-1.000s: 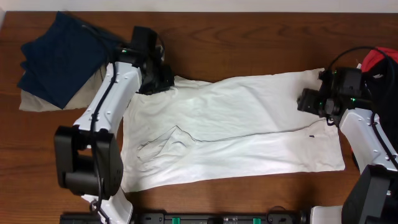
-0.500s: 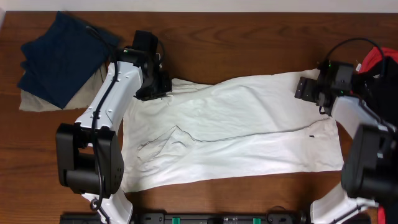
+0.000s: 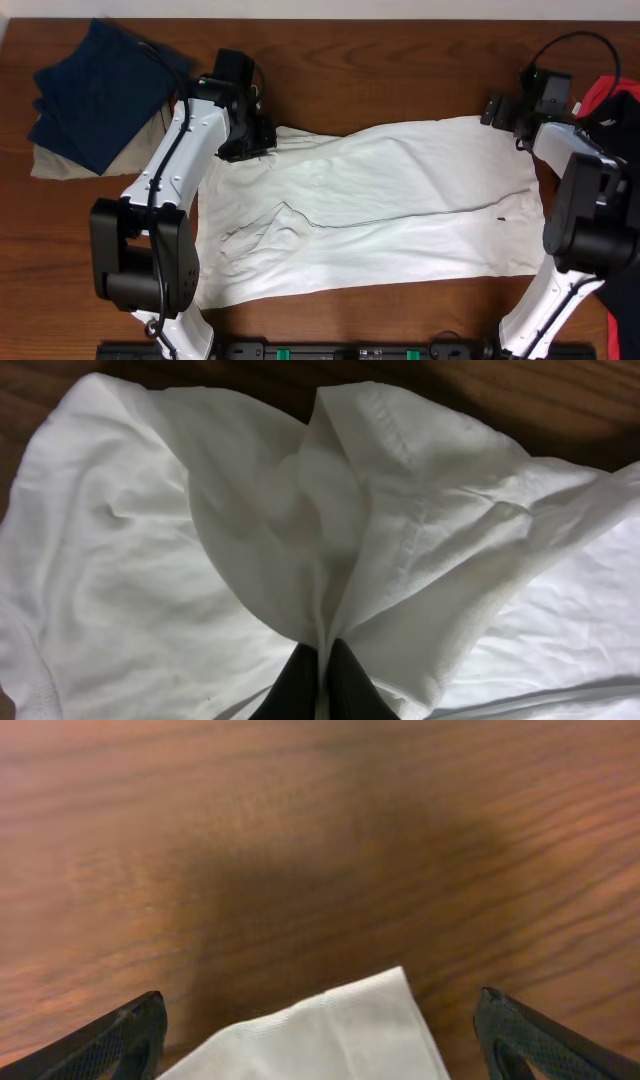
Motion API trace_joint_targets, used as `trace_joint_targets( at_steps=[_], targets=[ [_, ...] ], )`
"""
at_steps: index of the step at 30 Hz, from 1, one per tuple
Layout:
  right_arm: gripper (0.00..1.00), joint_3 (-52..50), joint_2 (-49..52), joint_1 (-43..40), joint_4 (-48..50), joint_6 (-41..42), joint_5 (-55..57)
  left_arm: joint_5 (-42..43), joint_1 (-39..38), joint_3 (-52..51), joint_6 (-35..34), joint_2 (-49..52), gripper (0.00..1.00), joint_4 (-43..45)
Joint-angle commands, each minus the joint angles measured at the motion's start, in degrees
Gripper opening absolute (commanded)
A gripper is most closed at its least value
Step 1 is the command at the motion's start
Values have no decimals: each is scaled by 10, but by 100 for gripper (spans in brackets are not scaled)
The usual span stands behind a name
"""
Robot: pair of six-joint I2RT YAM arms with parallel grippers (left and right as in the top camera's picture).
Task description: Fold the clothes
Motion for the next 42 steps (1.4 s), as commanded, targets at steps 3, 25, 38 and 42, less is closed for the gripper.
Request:
trace_joint_targets(
  at_steps=[3,25,38,42],
  targets=[
    [92,5,35,-2,13,-2,8,-7,2,0,3,3,6,-4],
    [1,5,-70,-47,-182,58,68,8,2,0,3,-10,6,-48],
    [1,5,-197,-51,-453,56,79,21,5,0,-1,-80,6,-182],
    [1,4,-198,-52,-534,56,123,20,6,0,-1,-80,6,-226]
  ],
)
